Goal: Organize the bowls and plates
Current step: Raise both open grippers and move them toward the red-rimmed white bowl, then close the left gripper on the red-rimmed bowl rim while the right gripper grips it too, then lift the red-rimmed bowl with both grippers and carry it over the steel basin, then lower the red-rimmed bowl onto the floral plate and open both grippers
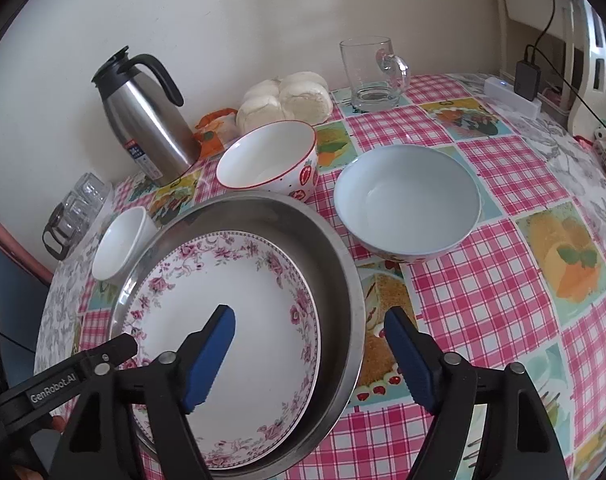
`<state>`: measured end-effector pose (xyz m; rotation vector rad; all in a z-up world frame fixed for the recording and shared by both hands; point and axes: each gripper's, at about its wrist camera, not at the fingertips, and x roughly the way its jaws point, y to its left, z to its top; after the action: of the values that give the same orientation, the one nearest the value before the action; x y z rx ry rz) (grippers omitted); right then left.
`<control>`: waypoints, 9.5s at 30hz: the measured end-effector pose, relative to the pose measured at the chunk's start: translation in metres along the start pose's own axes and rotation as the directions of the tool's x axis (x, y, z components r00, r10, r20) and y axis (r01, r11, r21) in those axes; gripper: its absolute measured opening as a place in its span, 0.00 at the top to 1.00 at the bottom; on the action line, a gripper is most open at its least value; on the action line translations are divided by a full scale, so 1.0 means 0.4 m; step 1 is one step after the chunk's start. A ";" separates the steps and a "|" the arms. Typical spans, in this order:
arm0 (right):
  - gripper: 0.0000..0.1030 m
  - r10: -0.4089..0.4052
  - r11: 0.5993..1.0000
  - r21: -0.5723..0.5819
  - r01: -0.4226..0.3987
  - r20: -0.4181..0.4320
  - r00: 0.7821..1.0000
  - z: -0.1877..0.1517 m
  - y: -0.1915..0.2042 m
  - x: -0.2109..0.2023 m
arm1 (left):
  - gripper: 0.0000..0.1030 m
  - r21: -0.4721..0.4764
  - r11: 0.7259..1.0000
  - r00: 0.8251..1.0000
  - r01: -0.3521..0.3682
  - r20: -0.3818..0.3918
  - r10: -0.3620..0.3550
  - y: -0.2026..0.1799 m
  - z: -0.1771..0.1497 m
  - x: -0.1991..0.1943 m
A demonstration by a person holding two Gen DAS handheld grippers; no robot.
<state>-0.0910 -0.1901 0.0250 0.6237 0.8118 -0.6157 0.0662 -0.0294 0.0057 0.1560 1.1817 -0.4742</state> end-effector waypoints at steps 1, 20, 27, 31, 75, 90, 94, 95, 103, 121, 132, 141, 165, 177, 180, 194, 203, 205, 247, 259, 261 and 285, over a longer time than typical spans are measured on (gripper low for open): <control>0.20 -0.001 1.000 -0.004 0.001 -0.003 1.000 -0.001 0.001 0.002 | 0.20 0.000 1.000 1.000 -0.005 -0.001 0.005 0.001 -0.001 0.001; 0.00 -0.035 0.999 -0.010 0.035 -0.022 0.999 -0.006 -0.022 0.015 | 0.09 -0.017 0.998 0.998 -0.066 0.009 0.066 0.010 -0.004 0.011; 0.00 -0.055 0.998 0.009 0.055 -0.018 0.998 0.001 -0.043 0.009 | 0.09 -0.032 0.998 0.996 -0.052 0.075 0.054 0.017 0.001 -0.008; 0.00 -0.072 0.997 0.028 0.072 0.001 0.997 0.010 -0.072 -0.005 | 0.09 -0.036 0.999 0.993 -0.026 0.115 0.030 0.013 0.009 -0.021; 0.00 -0.174 0.983 0.084 0.163 0.142 0.975 0.177 -0.164 -0.047 | 0.09 0.005 0.961 0.942 0.278 0.192 -0.274 -0.188 0.231 -0.007; 0.00 -0.182 0.976 -0.110 0.189 0.070 0.981 0.359 -0.065 0.024 | 0.10 0.056 0.955 0.946 0.291 0.134 -0.296 -0.233 0.297 0.068; 0.00 -0.176 0.974 -0.132 0.182 0.053 0.983 0.393 -0.038 0.061 | 0.20 0.052 0.955 0.949 0.291 0.113 -0.295 -0.235 0.317 0.097; 0.00 -0.182 0.972 -0.142 0.187 0.049 0.982 0.401 -0.030 0.072 | 0.23 0.053 0.955 0.948 0.293 0.110 -0.297 -0.236 0.322 0.104; 0.21 -0.194 0.959 -0.212 0.187 -0.014 0.981 0.417 0.021 0.176 | 0.33 0.054 0.959 0.956 0.278 0.079 -0.282 -0.253 0.342 0.157; 0.67 -0.177 0.971 -0.185 0.149 -0.143 0.974 0.402 0.033 0.327 | 0.84 0.111 0.958 0.963 0.265 0.014 -0.268 -0.302 0.329 0.243; 0.79 -0.177 0.971 -0.191 0.141 -0.188 0.966 0.387 0.052 0.390 | 0.84 0.114 0.951 0.957 0.286 0.021 -0.290 -0.305 0.330 0.255; 0.89 -0.176 0.973 -0.181 0.140 -0.201 0.964 0.377 0.059 0.415 | 0.84 0.126 0.944 0.950 0.306 0.019 -0.311 -0.305 0.328 0.253; 0.89 -0.145 0.988 -0.081 0.132 -0.183 0.972 0.398 -0.013 0.375 | 0.84 0.183 0.926 0.939 0.331 0.037 -0.343 -0.354 0.310 0.244; 0.89 -0.119 0.991 -0.080 0.109 -0.133 0.984 0.412 0.000 0.312 | 0.84 0.202 0.920 0.931 0.335 0.081 -0.357 -0.353 0.317 0.188; 0.89 -0.113 0.991 -0.079 0.105 -0.109 0.988 0.416 0.009 0.279 | 0.84 0.212 0.917 0.927 0.337 0.095 -0.362 -0.351 0.320 0.161; 0.89 -0.062 0.997 -0.059 0.058 -0.064 0.996 0.369 0.088 0.149 | 0.84 0.256 0.918 0.925 0.302 0.152 -0.347 -0.292 0.304 0.016; 0.89 -0.029 0.999 -0.025 0.027 -0.074 0.997 0.299 0.123 0.096 | 0.84 0.301 0.925 0.948 0.233 0.143 -0.285 -0.258 0.257 -0.030; 0.89 -0.020 1.000 -0.015 0.019 -0.081 0.996 0.284 0.129 0.088 | 0.84 0.326 0.924 0.955 0.199 0.147 -0.257 -0.260 0.239 -0.039; 0.89 0.141 0.985 0.118 -0.126 -0.127 0.982 0.043 0.142 0.004 | 0.84 0.223 0.956 0.978 0.190 0.044 -0.204 -0.095 0.062 -0.085; 0.89 0.155 0.979 0.160 -0.126 -0.184 0.971 0.021 0.118 0.024 | 0.84 0.224 0.959 0.983 0.171 0.023 -0.181 -0.111 0.062 -0.071; 0.89 0.158 0.978 0.166 -0.126 -0.196 0.968 0.017 0.118 0.030 | 0.84 0.221 0.961 0.984 0.169 0.015 -0.176 -0.111 0.063 -0.067; 0.81 0.152 0.980 0.161 -0.119 -0.208 0.966 0.025 0.120 0.028 | 0.83 0.182 0.971 0.987 0.157 -0.049 -0.150 -0.100 0.058 -0.024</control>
<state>-0.0467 -0.1682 0.0341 0.8870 0.9258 -0.4889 0.0658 -0.0709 0.0283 0.2346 1.1881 -0.7209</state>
